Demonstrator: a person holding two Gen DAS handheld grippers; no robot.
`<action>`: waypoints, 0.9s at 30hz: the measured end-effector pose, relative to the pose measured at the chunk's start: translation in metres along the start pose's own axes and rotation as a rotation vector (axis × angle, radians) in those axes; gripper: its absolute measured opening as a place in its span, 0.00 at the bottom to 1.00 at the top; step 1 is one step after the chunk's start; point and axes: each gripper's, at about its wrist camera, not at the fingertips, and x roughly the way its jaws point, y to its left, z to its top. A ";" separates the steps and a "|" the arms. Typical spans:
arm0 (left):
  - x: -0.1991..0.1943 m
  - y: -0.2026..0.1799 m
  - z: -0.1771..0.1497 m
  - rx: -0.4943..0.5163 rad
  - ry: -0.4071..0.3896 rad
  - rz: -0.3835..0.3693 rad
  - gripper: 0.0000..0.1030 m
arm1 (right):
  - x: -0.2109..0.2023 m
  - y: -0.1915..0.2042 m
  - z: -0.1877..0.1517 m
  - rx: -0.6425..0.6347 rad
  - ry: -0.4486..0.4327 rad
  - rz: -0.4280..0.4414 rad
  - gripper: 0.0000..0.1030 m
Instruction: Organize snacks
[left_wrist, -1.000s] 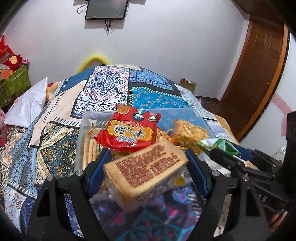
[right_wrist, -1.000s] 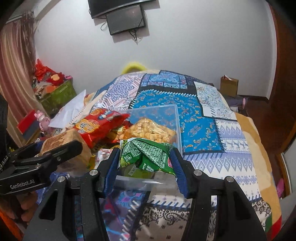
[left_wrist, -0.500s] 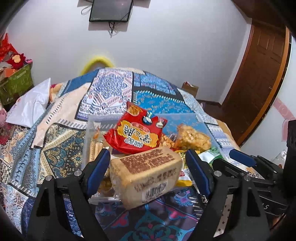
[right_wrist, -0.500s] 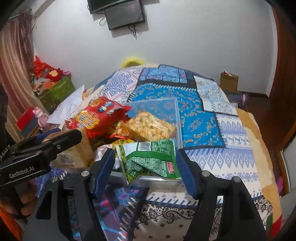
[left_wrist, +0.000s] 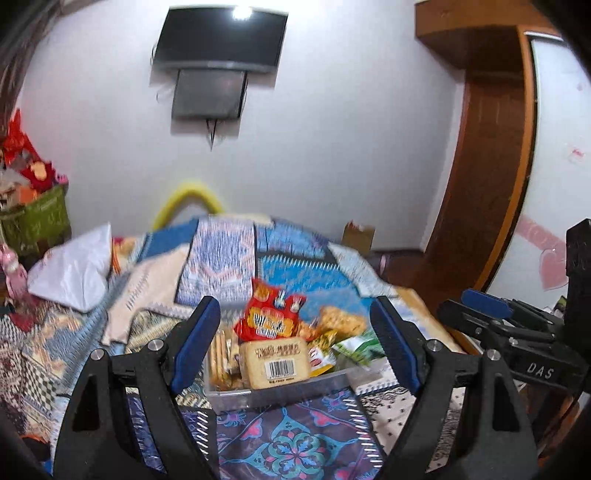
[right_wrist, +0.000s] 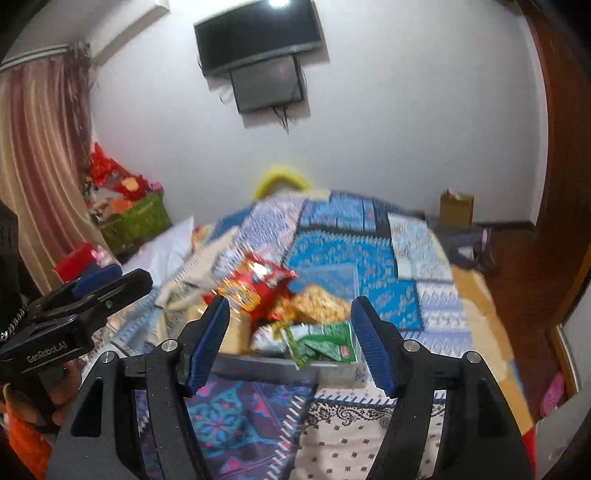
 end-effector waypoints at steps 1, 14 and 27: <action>-0.011 -0.002 0.002 0.008 -0.021 -0.002 0.81 | -0.009 0.004 0.002 -0.009 -0.021 0.003 0.64; -0.077 -0.009 -0.001 0.049 -0.121 0.018 0.99 | -0.073 0.036 0.001 -0.052 -0.188 0.007 0.99; -0.084 -0.011 -0.007 0.054 -0.111 0.019 0.99 | -0.078 0.037 -0.008 -0.053 -0.170 0.001 0.99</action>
